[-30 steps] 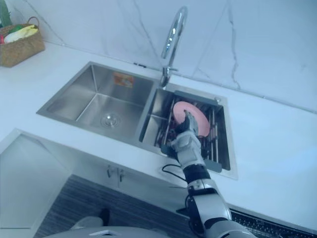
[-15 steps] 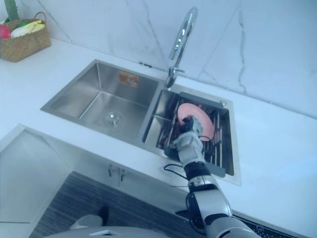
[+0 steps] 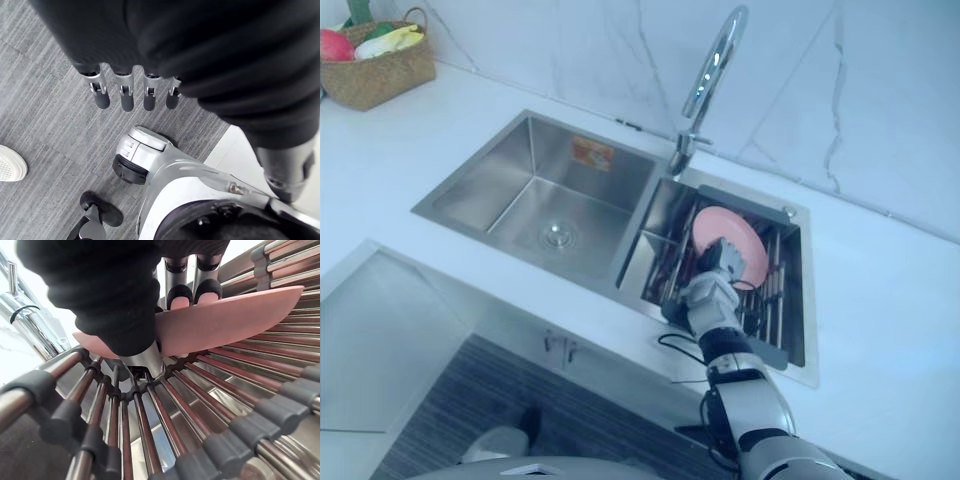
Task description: Walk over to the sink, pick up the cup, carry it to the dishwasher, place the cup inside the dishwasher, then close the dishwasher door
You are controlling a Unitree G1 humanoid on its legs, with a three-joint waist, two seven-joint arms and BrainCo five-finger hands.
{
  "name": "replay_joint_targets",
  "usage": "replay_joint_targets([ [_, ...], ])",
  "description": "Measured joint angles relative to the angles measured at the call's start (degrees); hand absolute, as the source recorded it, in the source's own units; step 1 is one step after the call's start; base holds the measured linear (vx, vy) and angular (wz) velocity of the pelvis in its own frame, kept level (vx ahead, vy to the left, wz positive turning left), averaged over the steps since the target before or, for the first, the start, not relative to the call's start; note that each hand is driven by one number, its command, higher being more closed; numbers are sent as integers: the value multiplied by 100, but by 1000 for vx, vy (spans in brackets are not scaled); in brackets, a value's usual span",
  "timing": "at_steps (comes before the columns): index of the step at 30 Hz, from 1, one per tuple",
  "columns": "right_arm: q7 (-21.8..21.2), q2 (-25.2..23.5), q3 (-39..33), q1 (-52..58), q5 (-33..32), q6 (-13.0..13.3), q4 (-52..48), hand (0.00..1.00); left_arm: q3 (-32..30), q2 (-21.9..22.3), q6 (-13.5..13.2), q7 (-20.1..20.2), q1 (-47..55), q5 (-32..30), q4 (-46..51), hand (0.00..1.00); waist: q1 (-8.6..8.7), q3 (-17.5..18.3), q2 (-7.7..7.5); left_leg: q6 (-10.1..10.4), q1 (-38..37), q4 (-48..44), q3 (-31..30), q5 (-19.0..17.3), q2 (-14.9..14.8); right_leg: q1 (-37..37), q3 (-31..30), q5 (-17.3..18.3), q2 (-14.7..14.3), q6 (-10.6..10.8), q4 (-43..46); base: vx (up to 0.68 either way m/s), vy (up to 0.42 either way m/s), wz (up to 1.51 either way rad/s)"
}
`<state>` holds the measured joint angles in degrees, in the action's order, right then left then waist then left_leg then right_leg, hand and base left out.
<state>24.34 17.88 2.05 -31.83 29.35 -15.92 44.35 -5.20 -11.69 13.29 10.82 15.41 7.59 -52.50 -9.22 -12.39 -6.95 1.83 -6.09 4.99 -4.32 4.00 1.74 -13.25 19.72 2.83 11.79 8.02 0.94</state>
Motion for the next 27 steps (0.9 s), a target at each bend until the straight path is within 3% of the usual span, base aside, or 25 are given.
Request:
replay_joint_targets([
  [8,37,256,3,0,-154,374,-1,100,82,-25,-31,5,6,-6,-7,0,4,-29,50,-16,33,0,0,16,4,39,-13,36,2,-62,-31,-51,1,-1],
  [14,308,264,2,-1,-529,626,-97,100,82,-20,-64,1,18,-57,5,0,20,-24,60,-5,83,-3,26,59,15,80,-29,10,18,4,-33,0,0,0],
  [19,493,268,-153,20,-1138,730,-920,100,67,53,-65,-14,101,-105,22,0,151,-9,168,-16,89,-5,107,58,13,135,-109,-47,28,60,-25,3,-1,-7],
  [22,605,281,-486,98,-1257,819,-1511,100,66,115,-62,-41,121,-120,19,0,183,7,270,-29,30,-4,184,49,0,129,-193,-56,27,68,-23,-8,1,-14],
  [27,736,303,-692,307,-1327,1058,-2115,100,56,132,-69,-66,147,-221,16,0,231,30,307,-31,-32,-3,283,47,-56,130,-300,-55,-15,67,-16,-22,-12,-13],
])
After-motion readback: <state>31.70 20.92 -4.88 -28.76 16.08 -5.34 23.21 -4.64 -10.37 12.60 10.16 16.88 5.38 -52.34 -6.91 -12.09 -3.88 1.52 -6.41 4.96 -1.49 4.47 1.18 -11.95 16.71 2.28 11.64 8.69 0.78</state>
